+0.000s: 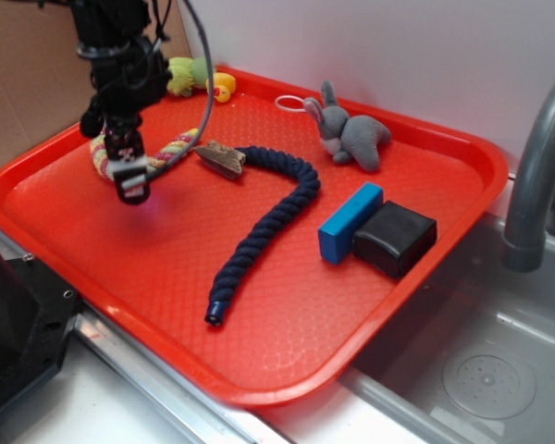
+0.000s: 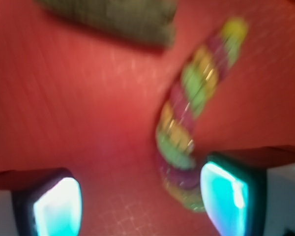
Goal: Grab the multicolored rope.
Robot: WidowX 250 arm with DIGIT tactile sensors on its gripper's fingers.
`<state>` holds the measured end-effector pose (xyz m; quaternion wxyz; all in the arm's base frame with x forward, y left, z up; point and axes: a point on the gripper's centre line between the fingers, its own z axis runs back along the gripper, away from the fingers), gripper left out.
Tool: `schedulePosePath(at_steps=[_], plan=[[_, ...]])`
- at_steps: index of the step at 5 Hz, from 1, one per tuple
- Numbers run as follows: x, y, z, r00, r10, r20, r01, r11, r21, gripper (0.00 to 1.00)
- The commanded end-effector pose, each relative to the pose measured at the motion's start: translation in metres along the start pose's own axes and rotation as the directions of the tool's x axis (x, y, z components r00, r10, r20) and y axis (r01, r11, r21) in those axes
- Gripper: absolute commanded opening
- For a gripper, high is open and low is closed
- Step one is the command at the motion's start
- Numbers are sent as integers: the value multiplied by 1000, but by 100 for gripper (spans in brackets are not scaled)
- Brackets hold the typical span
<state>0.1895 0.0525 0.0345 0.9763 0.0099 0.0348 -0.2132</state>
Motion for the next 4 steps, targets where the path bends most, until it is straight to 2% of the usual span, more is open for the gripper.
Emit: schedulePosePath(at_steps=[1, 2, 3, 4], plan=[[11, 1, -15, 998, -16, 55, 17, 999, -28, 100], [14, 4, -11, 1000, -16, 19, 17, 1000, -18, 100], [20, 1, -10, 1000, 3, 14, -3, 1000, -23, 0], [21, 2, -10, 1000, 11, 10, -11, 1000, -26, 0]])
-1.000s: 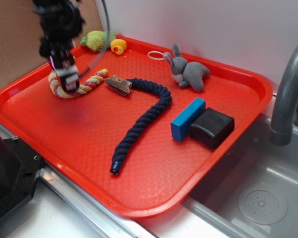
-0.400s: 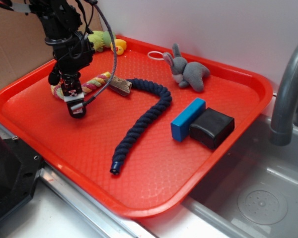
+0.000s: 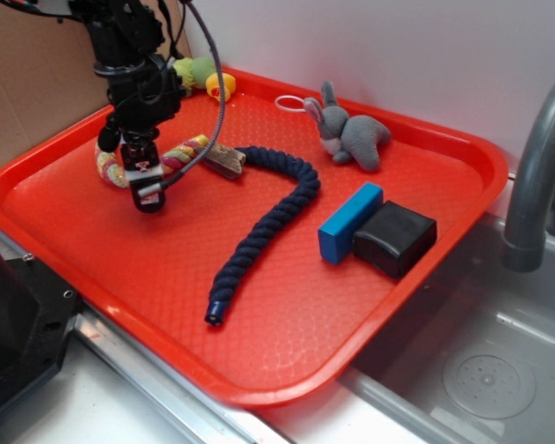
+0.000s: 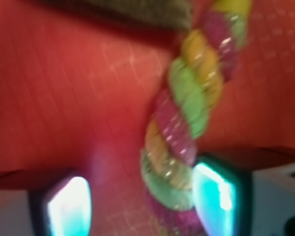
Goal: Grab the multicolored rope.
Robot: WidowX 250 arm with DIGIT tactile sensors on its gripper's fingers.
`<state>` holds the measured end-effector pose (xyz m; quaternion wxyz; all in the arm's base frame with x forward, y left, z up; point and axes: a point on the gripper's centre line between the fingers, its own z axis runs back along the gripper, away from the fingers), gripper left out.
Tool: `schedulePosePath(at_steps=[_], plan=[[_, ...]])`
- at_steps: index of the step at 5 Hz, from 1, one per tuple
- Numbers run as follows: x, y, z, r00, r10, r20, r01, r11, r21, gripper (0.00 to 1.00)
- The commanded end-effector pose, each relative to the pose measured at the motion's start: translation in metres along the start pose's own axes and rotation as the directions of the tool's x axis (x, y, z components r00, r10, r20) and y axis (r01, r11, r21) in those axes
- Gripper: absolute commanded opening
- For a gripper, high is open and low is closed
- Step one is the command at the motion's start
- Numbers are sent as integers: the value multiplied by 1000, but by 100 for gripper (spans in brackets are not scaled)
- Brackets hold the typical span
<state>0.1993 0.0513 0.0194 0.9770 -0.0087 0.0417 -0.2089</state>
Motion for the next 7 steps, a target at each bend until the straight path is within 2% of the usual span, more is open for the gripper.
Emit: schedulePosePath(at_steps=[1, 2, 3, 4, 5, 6, 7], plan=[[13, -2, 4, 999, 29, 33, -29, 999, 13, 0], [12, -4, 8, 998, 69, 11, -69, 997, 38, 0], [11, -41, 56, 968, 248, 35, -251, 956, 151, 0], [9, -79, 108, 900, 419, 118, -428, 902, 59, 0], [-1, -88, 159, 811, 577, 98, -579, 815, -7, 0], [-15, -95, 208, 779, 613, 131, -616, 788, -25, 0], [-33, -91, 257, 742, 653, 150, -655, 754, -46, 0]])
